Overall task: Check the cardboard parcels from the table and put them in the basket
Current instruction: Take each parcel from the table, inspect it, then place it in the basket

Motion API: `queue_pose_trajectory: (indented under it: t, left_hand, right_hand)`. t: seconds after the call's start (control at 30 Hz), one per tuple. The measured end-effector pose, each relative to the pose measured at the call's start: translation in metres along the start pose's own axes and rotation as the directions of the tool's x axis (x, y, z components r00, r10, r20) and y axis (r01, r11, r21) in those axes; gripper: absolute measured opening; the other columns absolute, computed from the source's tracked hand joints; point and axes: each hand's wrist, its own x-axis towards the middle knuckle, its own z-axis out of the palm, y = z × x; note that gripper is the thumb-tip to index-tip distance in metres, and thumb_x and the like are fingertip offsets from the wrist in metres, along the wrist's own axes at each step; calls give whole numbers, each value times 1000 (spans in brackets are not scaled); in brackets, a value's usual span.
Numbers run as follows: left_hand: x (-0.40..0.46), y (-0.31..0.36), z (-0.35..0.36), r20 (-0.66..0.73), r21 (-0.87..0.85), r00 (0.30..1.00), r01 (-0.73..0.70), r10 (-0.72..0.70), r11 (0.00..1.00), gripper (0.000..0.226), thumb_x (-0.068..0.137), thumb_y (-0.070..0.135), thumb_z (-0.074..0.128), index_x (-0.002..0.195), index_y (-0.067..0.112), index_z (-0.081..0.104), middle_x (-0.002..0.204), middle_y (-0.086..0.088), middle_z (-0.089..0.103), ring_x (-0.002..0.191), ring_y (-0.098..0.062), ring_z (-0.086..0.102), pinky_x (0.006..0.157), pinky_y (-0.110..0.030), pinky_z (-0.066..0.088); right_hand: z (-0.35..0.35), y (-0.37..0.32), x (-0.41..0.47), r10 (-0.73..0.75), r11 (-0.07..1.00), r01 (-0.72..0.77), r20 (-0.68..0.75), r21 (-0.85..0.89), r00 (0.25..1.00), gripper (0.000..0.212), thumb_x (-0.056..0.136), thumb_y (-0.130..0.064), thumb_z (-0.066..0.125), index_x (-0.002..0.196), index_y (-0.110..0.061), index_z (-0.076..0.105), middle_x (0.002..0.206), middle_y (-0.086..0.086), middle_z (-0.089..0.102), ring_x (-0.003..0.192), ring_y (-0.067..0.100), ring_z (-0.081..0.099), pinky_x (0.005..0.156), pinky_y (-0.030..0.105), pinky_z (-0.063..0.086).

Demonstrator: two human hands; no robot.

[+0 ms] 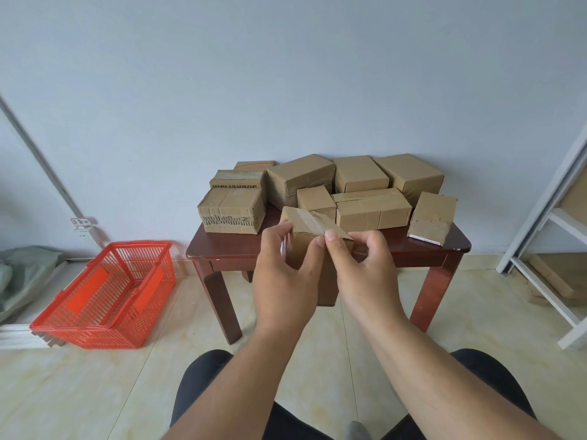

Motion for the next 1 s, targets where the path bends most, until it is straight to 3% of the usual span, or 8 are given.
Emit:
queue_pose_trajectory:
  t: [0.1,0.17,0.27,0.4,0.5,0.63,0.73,1.0]
  left_hand:
    - [9,-2,-8,96,239,992,-102,81,966,49,87,57,73,128,41,52,120,25,66,114,4,61,91,-30,55]
    - [15,2,-13,227,415,958,-260,177,872,49,89,52,72,130,32,54,119,21,64,110,-3,57,84,-29,50]
    - [19,12,-15,402,537,825,-564,398,627,45,90,43,75,122,19,56,109,12,68,103,-6,56,93,-26,47]
    - [25,18,-13,550,554,695,-719,463,420,52,88,35,75,132,18,52,122,7,72,123,-17,66,124,-54,31]
    - [29,20,-21,480,547,782,-622,399,560,67,92,59,63,148,29,42,155,12,51,144,-10,44,130,-44,14]
    - [25,8,-26,212,170,977,-56,19,984,90,81,69,73,156,35,37,157,15,47,143,-9,47,119,-43,41]
    - [13,2,-16,161,-61,980,125,-114,990,89,83,60,77,157,34,36,137,22,64,129,-3,60,112,-41,50]
    - [7,-3,-17,226,-93,973,75,-52,993,92,89,40,72,165,33,22,149,19,58,141,-3,51,122,-43,39]
  right_hand:
    - [-3,4,5,123,991,-127,83,40,989,43,91,-59,70,121,-29,62,108,-8,70,102,10,69,88,36,58]
    - [-6,6,10,201,972,-219,181,85,963,52,85,-68,66,120,-30,66,111,-6,75,104,12,73,97,46,60]
    - [-8,2,12,244,948,-303,390,98,888,73,83,-82,64,124,-21,69,113,-5,80,105,8,76,95,43,61]
    - [-8,-3,10,299,896,-405,426,182,854,69,81,-69,74,124,-16,71,110,-1,81,101,9,78,90,37,62]
    - [-7,-4,12,320,875,-413,339,252,885,45,91,-55,71,122,-23,70,106,-3,82,102,12,77,101,46,58]
    - [-8,-11,16,287,882,-363,268,301,920,43,90,-52,72,126,-29,65,116,-5,77,104,6,73,99,39,60]
    - [-6,-12,8,214,915,-294,288,275,933,23,99,-46,64,117,-35,70,105,-15,79,101,0,72,93,31,56]
    - [-13,4,-3,-92,994,75,235,80,968,28,112,-33,50,134,-37,66,124,-28,72,120,-11,61,99,15,44]
